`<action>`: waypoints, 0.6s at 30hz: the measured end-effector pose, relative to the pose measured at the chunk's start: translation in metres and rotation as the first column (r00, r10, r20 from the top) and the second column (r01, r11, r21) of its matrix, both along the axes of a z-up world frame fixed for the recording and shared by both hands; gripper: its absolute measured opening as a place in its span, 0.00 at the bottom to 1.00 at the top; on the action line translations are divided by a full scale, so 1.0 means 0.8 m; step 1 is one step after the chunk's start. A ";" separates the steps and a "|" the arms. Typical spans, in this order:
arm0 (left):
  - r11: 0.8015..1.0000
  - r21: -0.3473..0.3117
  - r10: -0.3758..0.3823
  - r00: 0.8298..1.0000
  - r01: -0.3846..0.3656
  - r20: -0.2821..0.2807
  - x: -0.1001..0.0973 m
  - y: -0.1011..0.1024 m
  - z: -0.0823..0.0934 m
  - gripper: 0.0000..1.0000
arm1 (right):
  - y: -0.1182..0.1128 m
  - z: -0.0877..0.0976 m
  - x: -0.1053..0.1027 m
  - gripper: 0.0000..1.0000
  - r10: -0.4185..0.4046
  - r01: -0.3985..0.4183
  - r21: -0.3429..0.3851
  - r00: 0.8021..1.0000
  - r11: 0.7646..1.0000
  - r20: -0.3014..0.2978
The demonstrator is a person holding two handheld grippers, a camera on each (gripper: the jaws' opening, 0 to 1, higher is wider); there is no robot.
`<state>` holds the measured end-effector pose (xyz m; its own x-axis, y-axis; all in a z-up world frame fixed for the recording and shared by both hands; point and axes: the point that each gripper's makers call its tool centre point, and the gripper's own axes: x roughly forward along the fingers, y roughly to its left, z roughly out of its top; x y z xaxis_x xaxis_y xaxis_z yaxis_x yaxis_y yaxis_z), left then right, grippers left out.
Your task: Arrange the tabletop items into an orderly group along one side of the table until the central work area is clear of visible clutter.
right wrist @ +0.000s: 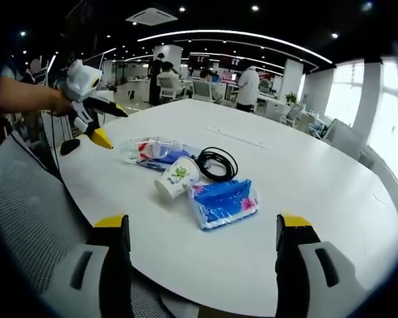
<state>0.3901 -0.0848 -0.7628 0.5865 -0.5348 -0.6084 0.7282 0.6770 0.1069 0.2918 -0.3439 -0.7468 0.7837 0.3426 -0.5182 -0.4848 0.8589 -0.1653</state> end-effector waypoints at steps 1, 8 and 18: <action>1.000 0.006 -0.008 1.000 0.008 -0.001 0.001 -0.001 -0.001 0.89 | 0.000 0.000 0.000 0.91 0.000 0.000 0.001 1.000 1.000 0.000; 0.999 0.017 -0.032 0.999 0.033 -0.017 0.013 -0.007 -0.007 0.83 | 0.000 -0.002 -0.001 0.91 0.002 -0.002 -0.002 1.000 1.000 -0.006; 0.996 0.050 -0.068 0.996 0.071 -0.056 0.029 -0.021 -0.021 0.77 | -0.001 -0.003 -0.001 0.90 -0.003 0.003 -0.006 1.000 1.000 -0.011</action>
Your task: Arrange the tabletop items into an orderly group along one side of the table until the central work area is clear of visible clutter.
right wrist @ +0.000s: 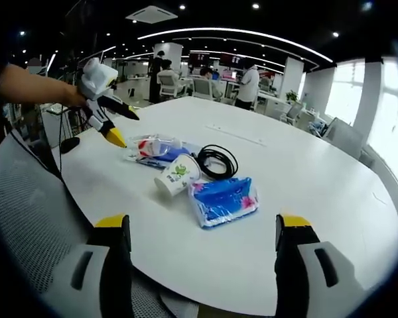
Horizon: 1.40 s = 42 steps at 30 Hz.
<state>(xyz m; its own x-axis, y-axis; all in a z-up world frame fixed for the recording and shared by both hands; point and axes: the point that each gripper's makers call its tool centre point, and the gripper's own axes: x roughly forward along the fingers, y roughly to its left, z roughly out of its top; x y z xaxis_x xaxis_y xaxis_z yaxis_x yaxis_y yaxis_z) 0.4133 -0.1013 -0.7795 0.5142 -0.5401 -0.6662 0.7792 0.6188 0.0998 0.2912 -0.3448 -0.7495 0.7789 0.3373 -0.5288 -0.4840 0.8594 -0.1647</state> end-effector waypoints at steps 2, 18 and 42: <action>1.000 0.007 -0.004 1.000 0.005 -0.007 0.002 -0.002 -0.002 0.76 | 0.000 -0.001 0.000 0.90 -0.001 0.001 -0.002 1.000 1.000 -0.003; 0.997 0.057 -0.041 0.997 0.045 -0.059 0.029 -0.015 -0.024 0.65 | 0.001 -0.004 0.000 0.89 0.001 -0.002 -0.008 1.000 1.000 -0.008; 0.986 0.145 -0.065 0.987 0.087 -0.146 0.062 -0.031 -0.056 0.52 | -0.002 -0.004 0.000 0.88 -0.009 0.009 -0.017 1.000 1.000 -0.013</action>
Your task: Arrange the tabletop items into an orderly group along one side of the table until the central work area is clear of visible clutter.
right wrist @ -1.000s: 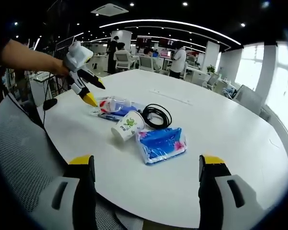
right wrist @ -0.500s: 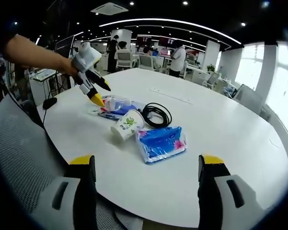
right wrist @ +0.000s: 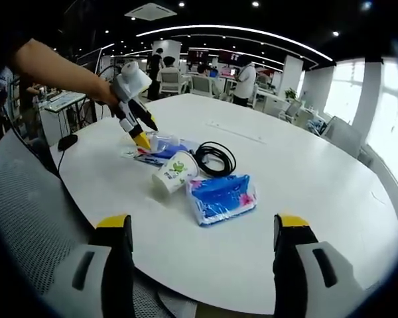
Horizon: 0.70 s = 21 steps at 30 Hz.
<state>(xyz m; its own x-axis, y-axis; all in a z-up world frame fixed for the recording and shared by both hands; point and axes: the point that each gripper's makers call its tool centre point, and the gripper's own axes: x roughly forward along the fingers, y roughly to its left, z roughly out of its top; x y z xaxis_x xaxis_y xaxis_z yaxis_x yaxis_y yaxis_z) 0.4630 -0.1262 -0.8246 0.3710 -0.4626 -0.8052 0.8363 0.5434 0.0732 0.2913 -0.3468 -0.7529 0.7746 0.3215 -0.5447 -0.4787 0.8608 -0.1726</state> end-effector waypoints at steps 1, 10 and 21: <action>1.000 -0.003 0.003 1.000 -0.003 -0.006 0.001 -0.001 -0.002 0.51 | 0.000 0.000 0.000 0.88 0.000 0.000 0.000 1.000 1.000 0.000; 0.999 0.026 0.029 0.998 -0.028 -0.049 0.006 0.000 -0.020 0.43 | -0.001 0.000 0.001 0.87 0.001 -0.001 -0.003 1.000 1.000 -0.002; 0.999 0.044 0.030 0.994 -0.026 -0.102 0.001 -0.004 -0.034 0.41 | -0.004 0.002 0.001 0.86 -0.005 0.005 -0.006 1.000 1.000 -0.003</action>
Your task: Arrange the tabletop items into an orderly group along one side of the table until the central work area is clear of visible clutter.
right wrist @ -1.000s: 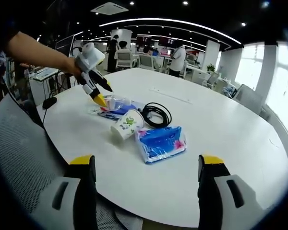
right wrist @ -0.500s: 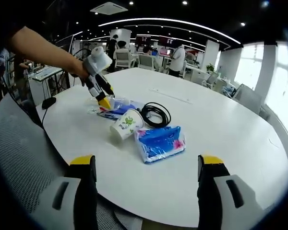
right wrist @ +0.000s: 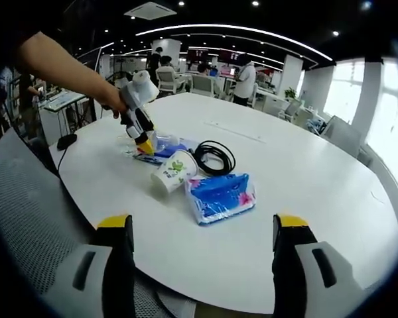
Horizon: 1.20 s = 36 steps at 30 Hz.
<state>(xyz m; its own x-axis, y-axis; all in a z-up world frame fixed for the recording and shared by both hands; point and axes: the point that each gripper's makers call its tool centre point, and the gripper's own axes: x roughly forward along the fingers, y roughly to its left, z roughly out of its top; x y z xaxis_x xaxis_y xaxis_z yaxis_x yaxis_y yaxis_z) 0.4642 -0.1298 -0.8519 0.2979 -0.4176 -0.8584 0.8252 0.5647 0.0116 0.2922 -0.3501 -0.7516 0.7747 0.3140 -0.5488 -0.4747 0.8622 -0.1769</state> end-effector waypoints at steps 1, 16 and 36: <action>1.000 0.001 0.000 1.000 0.000 0.000 0.000 0.000 0.000 0.41 | 0.000 0.000 0.000 0.86 -0.002 0.002 0.001 1.000 1.000 0.001; 0.999 0.014 -0.041 0.998 0.040 0.045 -0.007 0.008 0.013 0.37 | 0.000 0.002 0.002 0.86 -0.006 0.006 0.001 1.000 1.000 0.011; 0.996 -0.067 0.061 0.995 -0.056 0.084 -0.025 0.041 0.044 0.36 | 0.005 0.006 0.002 0.87 0.004 -0.005 0.012 1.000 1.000 0.031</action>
<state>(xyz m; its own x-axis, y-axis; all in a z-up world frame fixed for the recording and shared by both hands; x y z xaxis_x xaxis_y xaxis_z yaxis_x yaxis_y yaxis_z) 0.4442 -0.0970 -0.8165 0.3947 -0.4514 -0.8003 0.7884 0.6137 0.0426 0.2941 -0.3463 -0.7466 0.7901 0.3238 -0.5205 -0.4729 0.8622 -0.1814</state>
